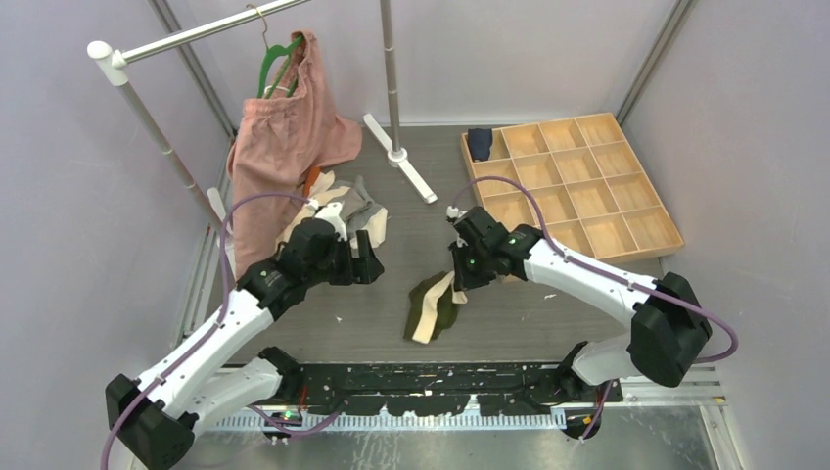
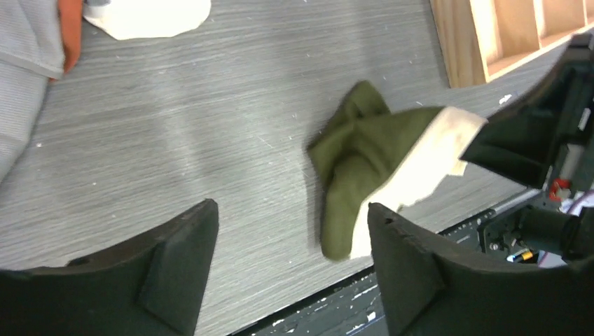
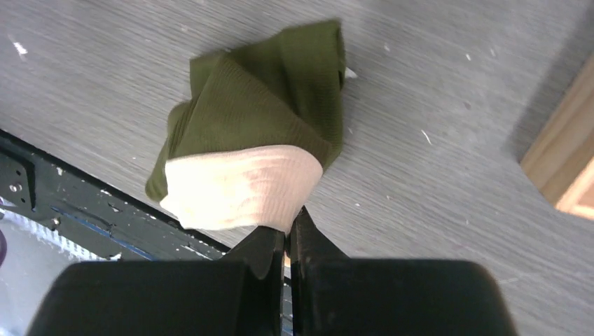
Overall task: Roll the underwear
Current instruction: Flatten out the underwear at the center of the board.
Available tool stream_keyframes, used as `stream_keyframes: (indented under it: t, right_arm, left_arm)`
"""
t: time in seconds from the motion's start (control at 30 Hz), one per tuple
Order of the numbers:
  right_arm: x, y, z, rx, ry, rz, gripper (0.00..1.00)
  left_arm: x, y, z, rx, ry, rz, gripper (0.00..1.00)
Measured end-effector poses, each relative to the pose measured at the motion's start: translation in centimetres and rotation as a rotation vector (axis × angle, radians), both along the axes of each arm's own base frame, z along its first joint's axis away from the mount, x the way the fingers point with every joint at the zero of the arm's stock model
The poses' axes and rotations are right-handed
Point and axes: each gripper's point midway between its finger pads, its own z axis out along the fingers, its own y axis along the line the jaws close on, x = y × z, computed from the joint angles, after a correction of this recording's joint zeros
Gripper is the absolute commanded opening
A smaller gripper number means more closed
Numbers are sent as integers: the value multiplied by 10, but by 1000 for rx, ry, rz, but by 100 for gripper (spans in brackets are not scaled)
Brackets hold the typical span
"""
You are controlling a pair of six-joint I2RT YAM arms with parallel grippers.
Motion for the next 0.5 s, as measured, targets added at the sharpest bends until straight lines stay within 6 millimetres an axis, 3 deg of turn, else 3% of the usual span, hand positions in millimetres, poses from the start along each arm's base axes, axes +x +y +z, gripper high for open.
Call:
stream_keyframes:
  t: [0.1, 0.27, 0.5]
  right_arm:
    - [2, -18, -11, -13, 66, -81, 1]
    - [0, -14, -9, 40, 122, -101, 1]
    - [6, -12, -11, 98, 190, -137, 1]
  left_arm:
    - [-7, -6, -7, -17, -19, -47, 90]
    - [-47, -29, -51, 54, 34, -211, 92]
    - [-87, -67, -80, 202, -29, -405, 92]
